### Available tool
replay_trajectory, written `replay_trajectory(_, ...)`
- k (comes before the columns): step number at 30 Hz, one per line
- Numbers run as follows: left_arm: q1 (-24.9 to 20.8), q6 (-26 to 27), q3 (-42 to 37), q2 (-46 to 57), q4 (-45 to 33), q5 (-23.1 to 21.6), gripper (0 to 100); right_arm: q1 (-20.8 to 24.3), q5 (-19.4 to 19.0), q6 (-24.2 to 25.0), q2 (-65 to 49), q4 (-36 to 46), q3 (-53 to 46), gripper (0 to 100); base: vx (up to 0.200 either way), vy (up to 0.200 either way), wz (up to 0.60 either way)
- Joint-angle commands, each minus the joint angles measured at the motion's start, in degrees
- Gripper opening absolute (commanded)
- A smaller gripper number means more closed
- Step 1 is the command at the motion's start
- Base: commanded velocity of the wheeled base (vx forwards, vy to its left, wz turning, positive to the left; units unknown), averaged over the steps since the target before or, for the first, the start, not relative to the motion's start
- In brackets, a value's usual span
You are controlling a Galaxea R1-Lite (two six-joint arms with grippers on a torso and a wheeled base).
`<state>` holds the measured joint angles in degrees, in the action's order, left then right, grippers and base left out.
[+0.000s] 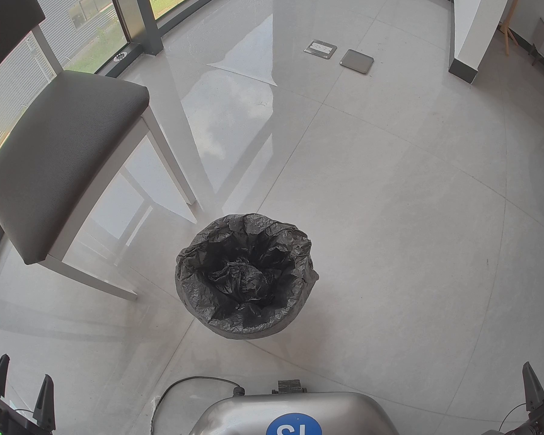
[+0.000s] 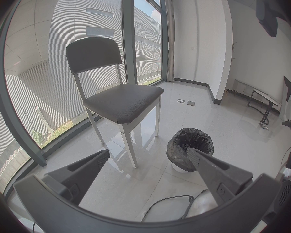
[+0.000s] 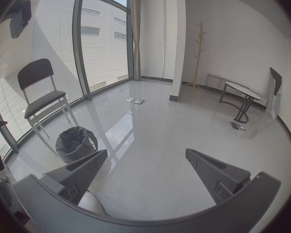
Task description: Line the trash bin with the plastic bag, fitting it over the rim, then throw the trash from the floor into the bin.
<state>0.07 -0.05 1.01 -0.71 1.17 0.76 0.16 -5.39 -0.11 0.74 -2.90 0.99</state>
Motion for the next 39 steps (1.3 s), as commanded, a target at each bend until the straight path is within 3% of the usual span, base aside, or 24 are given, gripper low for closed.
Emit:
replay_trajectory(1, 0.01, -0.04, -1.01, 0.71, -0.03, 0.04, 100, 0.02, -0.06, -0.15, -0.74, -0.09, -0.99, 100, 0.0, 0.0, 0.0)
replay_trajectory(5, 0.01, -0.04, -1.01, 0.71, -0.03, 0.04, 100, 0.02, 1.52, 0.64, -0.74, 0.0, -0.99, 100, 0.0, 0.0, 0.0)
replay_trajectory(7, 0.01, -0.04, -1.01, 0.71, -0.03, 0.04, 100, -0.07, 7.67, 0.46, -0.74, 0.7, -0.99, 100, 0.0, 0.0, 0.0)
replay_trajectory(9, 0.01, -0.04, -1.01, 0.71, 0.06, 0.04, 100, -0.07, 10.57, 2.31, -0.74, 2.55, -0.99, 100, 0.0, 0.0, 0.0)
replay_trajectory(18, 0.01, -0.04, -1.01, 0.71, 0.06, 0.04, 100, -0.07, 8.64, 1.69, -0.74, 3.17, -0.9, 100, 0.0, 0.0, 0.0)
replay_trajectory(39, 0.01, -0.04, -1.01, 0.71, -0.03, 0.04, 100, -0.07, 8.99, 2.13, -0.74, 3.08, -0.9, 100, 0.0, 0.0, 0.0)
